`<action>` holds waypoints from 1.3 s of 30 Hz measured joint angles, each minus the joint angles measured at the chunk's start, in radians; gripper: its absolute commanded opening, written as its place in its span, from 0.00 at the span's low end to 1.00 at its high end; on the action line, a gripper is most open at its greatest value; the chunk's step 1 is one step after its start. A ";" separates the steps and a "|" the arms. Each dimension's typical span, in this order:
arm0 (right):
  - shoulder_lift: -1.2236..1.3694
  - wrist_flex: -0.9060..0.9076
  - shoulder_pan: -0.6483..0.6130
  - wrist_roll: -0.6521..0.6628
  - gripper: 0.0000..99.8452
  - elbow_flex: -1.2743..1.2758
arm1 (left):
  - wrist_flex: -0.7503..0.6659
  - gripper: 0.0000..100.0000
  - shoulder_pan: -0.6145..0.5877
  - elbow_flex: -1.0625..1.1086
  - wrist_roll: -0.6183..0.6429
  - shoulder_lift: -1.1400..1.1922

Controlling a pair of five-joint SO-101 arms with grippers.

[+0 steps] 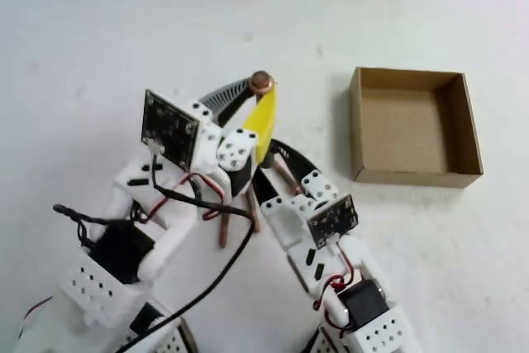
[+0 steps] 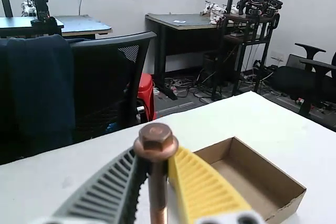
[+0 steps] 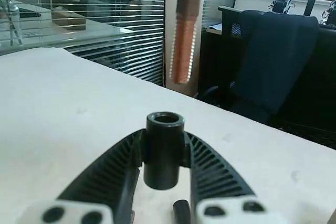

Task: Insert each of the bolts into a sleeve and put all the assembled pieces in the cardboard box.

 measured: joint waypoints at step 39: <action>0.000 0.020 0.000 0.002 0.02 0.000 | -0.054 0.02 0.025 0.192 0.000 -0.140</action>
